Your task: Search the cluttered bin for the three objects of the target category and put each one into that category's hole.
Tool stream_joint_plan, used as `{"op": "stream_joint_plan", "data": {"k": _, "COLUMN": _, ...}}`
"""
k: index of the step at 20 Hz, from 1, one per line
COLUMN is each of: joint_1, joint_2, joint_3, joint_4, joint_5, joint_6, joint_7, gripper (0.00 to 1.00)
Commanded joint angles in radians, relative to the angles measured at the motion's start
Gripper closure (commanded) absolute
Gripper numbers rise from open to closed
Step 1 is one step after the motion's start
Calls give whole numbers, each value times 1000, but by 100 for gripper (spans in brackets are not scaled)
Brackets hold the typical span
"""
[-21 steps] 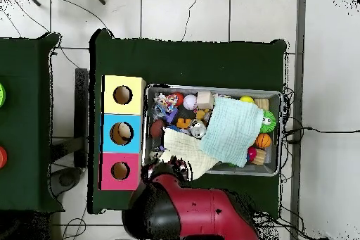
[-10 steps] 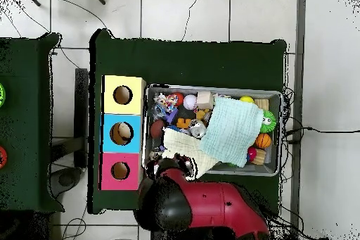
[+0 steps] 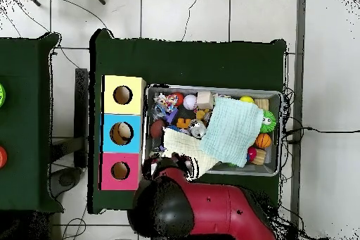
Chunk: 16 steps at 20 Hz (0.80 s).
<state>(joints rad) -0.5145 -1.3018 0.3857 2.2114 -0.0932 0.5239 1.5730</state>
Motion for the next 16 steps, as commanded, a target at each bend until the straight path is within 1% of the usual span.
{"op": "stream_joint_plan", "data": {"k": 1, "joint_1": -39, "joint_2": -138, "joint_3": 92, "joint_4": -26, "joint_5": 115, "joint_6": 216, "joint_7": -239, "gripper": 0}}
{"op": "stream_joint_plan", "data": {"k": 3, "joint_1": -31, "joint_2": -149, "joint_3": 89, "joint_4": -37, "joint_5": 113, "joint_6": 237, "joint_7": -234, "gripper": 0}}
{"op": "stream_joint_plan", "data": {"k": 5, "joint_1": -32, "joint_2": -140, "joint_3": 95, "joint_4": -39, "joint_5": 103, "joint_6": 248, "joint_7": -235, "gripper": 0}}
{"op": "stream_joint_plan", "data": {"k": 8, "joint_1": -39, "joint_2": -123, "joint_3": 105, "joint_4": -31, "joint_5": 76, "joint_6": 220, "joint_7": -238, "gripper": 0}}
{"op": "stream_joint_plan", "data": {"k": 10, "joint_1": -40, "joint_2": -113, "joint_3": 109, "joint_4": -40, "joint_5": 53, "joint_6": 214, "joint_7": -231, "gripper": 0}}
{"op": "stream_joint_plan", "data": {"k": 13, "joint_1": -47, "joint_2": -105, "joint_3": 117, "joint_4": -41, "joint_5": 52, "joint_6": 199, "joint_7": -235, "gripper": 0}}
{"op": "stream_joint_plan", "data": {"k": 16, "joint_1": -49, "joint_2": -86, "joint_3": 125, "joint_4": -26, "joint_5": 26, "joint_6": 158, "joint_7": -214, "gripper": 0}}
